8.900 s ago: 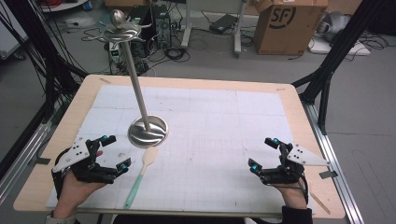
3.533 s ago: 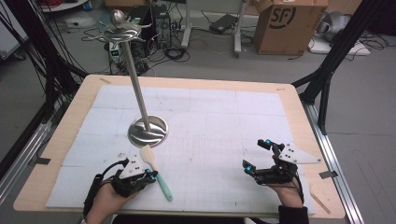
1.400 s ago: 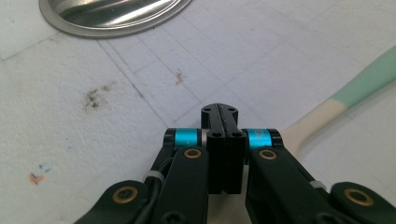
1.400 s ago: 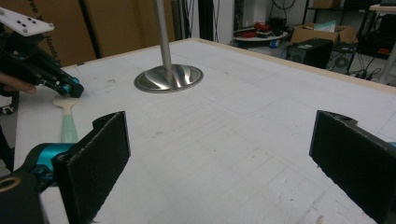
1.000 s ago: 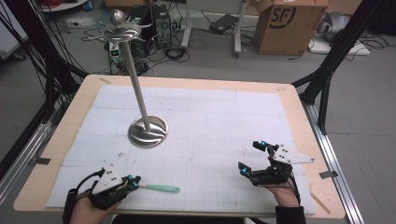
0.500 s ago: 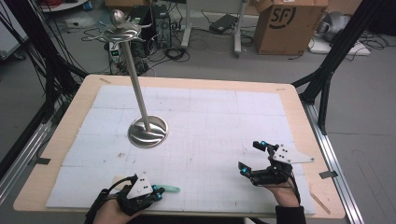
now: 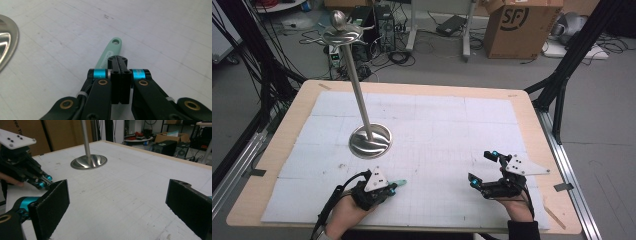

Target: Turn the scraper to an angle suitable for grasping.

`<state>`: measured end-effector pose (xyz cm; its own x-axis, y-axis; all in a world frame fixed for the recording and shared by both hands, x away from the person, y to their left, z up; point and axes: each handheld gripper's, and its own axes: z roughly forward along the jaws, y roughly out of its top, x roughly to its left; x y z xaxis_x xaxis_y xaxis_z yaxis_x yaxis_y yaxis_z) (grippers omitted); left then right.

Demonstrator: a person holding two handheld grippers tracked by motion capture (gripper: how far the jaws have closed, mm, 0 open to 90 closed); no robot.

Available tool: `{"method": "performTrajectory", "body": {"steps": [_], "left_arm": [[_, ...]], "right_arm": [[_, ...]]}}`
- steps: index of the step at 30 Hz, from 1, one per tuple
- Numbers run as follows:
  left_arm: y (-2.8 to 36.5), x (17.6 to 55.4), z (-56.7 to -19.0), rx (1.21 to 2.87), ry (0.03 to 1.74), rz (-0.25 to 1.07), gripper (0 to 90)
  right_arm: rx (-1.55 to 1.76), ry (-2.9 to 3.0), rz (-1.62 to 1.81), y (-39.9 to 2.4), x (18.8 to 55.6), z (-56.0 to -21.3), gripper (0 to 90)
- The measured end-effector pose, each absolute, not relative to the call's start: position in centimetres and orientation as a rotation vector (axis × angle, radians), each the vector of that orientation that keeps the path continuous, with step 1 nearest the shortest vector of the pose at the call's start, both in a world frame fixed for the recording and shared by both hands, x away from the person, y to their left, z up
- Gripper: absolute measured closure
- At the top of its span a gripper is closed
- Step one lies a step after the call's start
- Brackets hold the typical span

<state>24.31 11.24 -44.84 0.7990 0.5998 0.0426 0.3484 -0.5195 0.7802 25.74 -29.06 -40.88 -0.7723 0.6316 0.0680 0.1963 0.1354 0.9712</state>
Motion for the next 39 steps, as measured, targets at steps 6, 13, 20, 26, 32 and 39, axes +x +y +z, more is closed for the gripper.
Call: {"method": "performTrajectory", "body": {"steps": [6,13,20,26,32,39], "left_arm": [[11.3,25.6,-44.9,2.145,0.726,0.39,89.9],[14.6,24.8,-42.9,2.021,0.747,0.347,77.3],[20.8,23.5,-41.5,1.818,0.715,0.436,61.3],[23.0,22.7,-40.4,1.768,0.636,0.471,43.0],[24.2,22.5,-40.3,1.767,0.731,0.429,33.6],[25.4,22.2,-40.6,1.782,0.638,0.489,16.2]], "right_arm": [[0.802,2.059,1.674,-29.2,25.8,-40.9,3.9],[0.793,2.047,1.681,-29.3,25.6,-40.7,3.9],[0.794,2.077,1.661,-28.8,25.7,-40.9,3.9],[0.777,2.084,1.667,-28.5,25.6,-40.7,3.9],[0.783,2.073,1.683,-28.8,25.5,-40.5,3.9],[0.761,2.09,1.679,-28.7,25.3,-40.3,3.9]]}}
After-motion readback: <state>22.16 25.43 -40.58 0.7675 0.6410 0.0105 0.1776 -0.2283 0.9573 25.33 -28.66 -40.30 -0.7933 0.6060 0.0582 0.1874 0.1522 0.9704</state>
